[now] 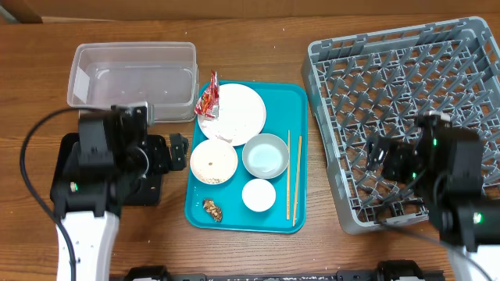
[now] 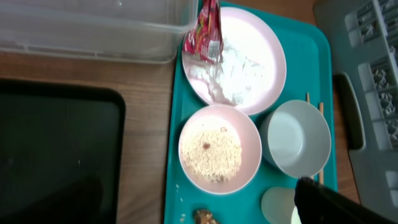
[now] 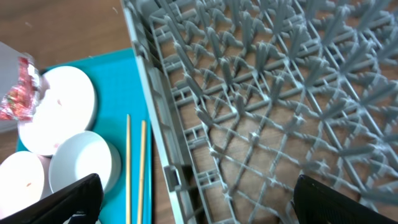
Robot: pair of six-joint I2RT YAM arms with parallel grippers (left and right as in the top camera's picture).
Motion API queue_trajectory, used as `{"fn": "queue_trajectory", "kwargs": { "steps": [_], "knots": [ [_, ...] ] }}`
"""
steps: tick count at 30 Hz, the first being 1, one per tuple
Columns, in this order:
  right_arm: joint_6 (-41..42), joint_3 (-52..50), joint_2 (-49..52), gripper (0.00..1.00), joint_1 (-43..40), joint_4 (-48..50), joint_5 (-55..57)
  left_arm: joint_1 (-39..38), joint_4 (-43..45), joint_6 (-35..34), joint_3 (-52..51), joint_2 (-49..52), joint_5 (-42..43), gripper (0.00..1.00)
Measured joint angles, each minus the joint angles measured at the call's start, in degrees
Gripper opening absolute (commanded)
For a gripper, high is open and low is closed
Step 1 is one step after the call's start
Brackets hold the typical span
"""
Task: Sort waste into correct bins and load items into the dishwasher
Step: 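Move the left gripper over the pink plate toward the red wrapper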
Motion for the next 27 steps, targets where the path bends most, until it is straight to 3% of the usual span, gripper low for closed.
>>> {"fn": "queue_trajectory", "kwargs": {
  "steps": [7, 15, 20, 27],
  "knots": [
    [0.00, 4.66, 7.72, 1.00, 0.00, -5.51, 0.61, 0.00, -4.98, -0.02, 4.24, 5.53, 1.33, 1.00],
    [-0.02, 4.66, 8.44, 1.00, 0.00, -6.54, 0.92, -1.40, 2.62, -0.02, 4.96, 6.88, 3.52, 1.00],
    [0.00, 4.66, 8.44, 1.00, 0.00, -6.47, 0.92, -7.19, 3.41, 0.07, 11.28, 11.41, -0.68, 1.00],
    [0.02, 4.66, 8.44, 1.00, 0.00, -6.49, 0.94, -15.87, 3.48, 1.95, 23.08, 25.07, -8.92, 0.97]
  ]
}}
